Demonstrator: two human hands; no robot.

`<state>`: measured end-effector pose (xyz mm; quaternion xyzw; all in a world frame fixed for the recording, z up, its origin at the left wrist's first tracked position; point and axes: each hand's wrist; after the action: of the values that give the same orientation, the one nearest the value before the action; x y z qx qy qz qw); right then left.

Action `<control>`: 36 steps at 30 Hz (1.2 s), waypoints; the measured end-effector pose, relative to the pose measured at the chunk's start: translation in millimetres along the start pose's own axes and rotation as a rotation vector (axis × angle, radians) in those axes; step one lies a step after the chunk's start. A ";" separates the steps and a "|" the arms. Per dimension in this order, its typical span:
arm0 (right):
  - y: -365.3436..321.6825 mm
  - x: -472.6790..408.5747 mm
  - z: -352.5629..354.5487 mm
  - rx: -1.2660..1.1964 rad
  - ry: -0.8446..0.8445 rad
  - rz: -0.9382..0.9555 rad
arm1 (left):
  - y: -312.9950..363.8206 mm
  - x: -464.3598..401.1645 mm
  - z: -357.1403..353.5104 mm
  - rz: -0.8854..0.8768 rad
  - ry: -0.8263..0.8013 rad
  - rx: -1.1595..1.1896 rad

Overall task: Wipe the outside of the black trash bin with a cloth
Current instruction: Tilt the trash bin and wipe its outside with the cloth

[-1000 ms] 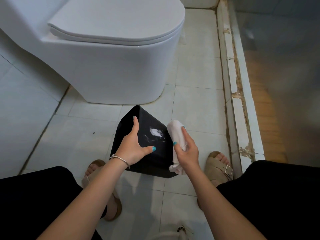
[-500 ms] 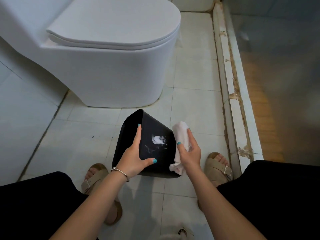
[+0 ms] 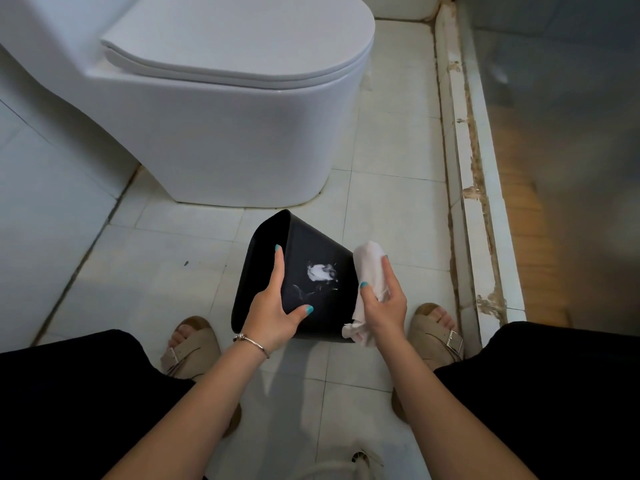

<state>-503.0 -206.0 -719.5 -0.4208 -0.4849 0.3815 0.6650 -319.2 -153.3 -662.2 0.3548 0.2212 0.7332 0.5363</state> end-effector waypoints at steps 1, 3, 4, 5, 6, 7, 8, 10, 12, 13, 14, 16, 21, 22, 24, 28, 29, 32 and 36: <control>1.6 -0.1 0.1 -0.003 0.002 -0.005 | -1.4 0.5 -1.6 0.013 0.023 0.014; 3.7 -0.6 -0.5 -0.006 0.003 0.000 | -3.7 1.3 -3.2 0.037 0.051 0.033; 4.0 -0.8 -1.3 -0.004 0.001 0.005 | -4.1 1.4 -3.0 0.044 0.056 0.034; 4.7 -1.2 -2.5 -0.001 0.001 0.011 | -4.1 1.2 -2.6 0.046 0.057 0.034; 5.1 -1.4 -3.6 0.004 0.002 0.014 | -3.5 0.8 -2.0 0.042 0.053 0.035; 5.5 -2.2 -5.1 0.003 0.003 0.015 | -2.5 0.1 -1.5 0.035 0.045 0.037; 5.2 -2.8 -6.5 -0.001 0.001 0.013 | -1.4 -0.8 -0.8 0.026 0.031 0.038; 5.0 -4.1 -9.1 0.000 -0.010 0.013 | 1.0 -2.1 -0.1 0.008 -0.003 0.034; 5.7 -4.8 -10.7 0.019 -0.016 0.016 | 4.5 -2.7 0.4 -0.012 -0.031 0.009; 6.4 -5.9 -11.7 0.023 -0.017 0.019 | 5.9 -4.1 0.4 -0.020 -0.041 -0.013; 6.8 -7.1 -12.7 0.025 -0.015 0.019 | 7.6 -5.5 0.3 -0.028 -0.047 -0.035; 8.5 -7.8 -14.2 0.029 -0.014 0.021 | 9.5 -6.5 0.0 -0.040 -0.053 -0.052; 15.7 -11.7 -17.6 0.036 -0.028 0.016 | 3.5 -12.8 -1.4 -0.025 -0.110 0.013; 14.8 -10.1 -16.5 0.028 -0.031 0.018 | 2.5 -11.4 0.1 -0.026 -0.116 0.024; 11.9 -14.0 -14.8 0.044 -0.040 0.027 | 1.4 -11.0 1.0 -0.037 -0.136 0.033; 13.7 -27.3 -15.0 0.157 -0.193 0.043 | -0.1 -12.4 0.5 -0.051 -0.155 0.044; 14.4 -29.2 -15.9 0.159 -0.222 0.052 | -1.1 -12.7 0.0 -0.054 -0.146 0.048; 14.3 -30.5 -18.9 0.159 -0.227 0.058 | -2.3 -13.7 -1.3 -0.066 -0.129 0.061; 13.4 -27.9 -20.0 0.255 -0.236 0.041 | -1.9 -13.0 -3.4 -0.082 -0.128 0.068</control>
<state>-491.6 -230.6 -744.6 -0.2952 -0.4985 0.5000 0.6436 -318.3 -164.7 -669.5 0.4093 0.2257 0.6786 0.5665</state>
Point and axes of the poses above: each hand's wrist, its own x-axis away from the middle knuckle, its own z-axis out of the back of the hand, y = z × x, and after that the axes turned 5 degrees about -x, right-handed
